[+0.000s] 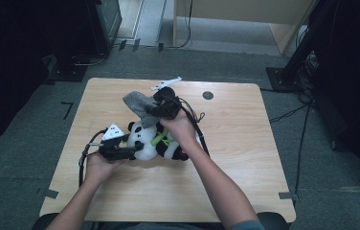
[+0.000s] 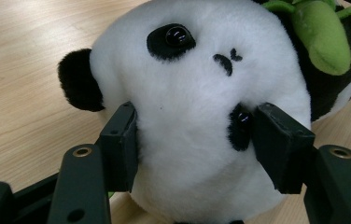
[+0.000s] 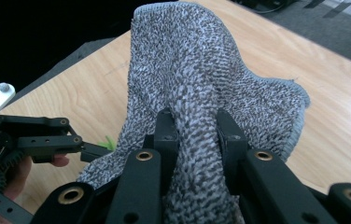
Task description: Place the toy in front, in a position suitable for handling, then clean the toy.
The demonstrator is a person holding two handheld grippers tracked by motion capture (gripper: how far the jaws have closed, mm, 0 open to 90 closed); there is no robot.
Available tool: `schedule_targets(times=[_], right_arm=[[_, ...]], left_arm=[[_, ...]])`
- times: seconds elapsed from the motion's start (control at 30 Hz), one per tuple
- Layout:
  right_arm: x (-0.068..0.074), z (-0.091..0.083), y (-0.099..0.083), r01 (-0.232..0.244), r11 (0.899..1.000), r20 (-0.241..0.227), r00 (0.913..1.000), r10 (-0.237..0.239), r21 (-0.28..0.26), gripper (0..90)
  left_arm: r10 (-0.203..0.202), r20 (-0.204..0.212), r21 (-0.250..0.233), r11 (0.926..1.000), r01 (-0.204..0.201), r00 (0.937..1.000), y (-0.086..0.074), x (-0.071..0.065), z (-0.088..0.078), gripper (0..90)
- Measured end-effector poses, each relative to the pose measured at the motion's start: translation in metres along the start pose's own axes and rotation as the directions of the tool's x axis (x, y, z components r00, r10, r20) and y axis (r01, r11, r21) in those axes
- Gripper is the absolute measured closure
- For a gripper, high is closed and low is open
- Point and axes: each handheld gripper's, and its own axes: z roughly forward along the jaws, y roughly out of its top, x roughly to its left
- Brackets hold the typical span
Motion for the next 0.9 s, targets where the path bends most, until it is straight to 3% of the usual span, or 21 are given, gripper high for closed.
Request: schedule_targets(times=[0.6, 0.8, 0.9], right_arm=[[0.024, 0.043, -0.006, 0.033, 0.994, -0.062, 0.9977, -0.027, 0.108, 75.5], [0.020, 0.053, -0.014, 0.032, 0.992, -0.084, 0.9962, -0.021, 0.125, 74.1], [0.021, 0.053, -0.015, 0.038, 0.991, -0.071, 0.9970, -0.029, 0.125, 74.1]], left_arm=[[-0.008, -0.006, -0.009, 0.9999, 0.008, 1.0000, -0.002, 0.000, 0.000, 38.9], [-0.020, -0.008, -0.005, 0.9998, 0.020, 0.9998, -0.002, 0.001, 0.001, 38.8], [-0.025, -0.008, -0.004, 0.9997, 0.025, 0.9997, -0.002, 0.001, 0.001, 39.0]])
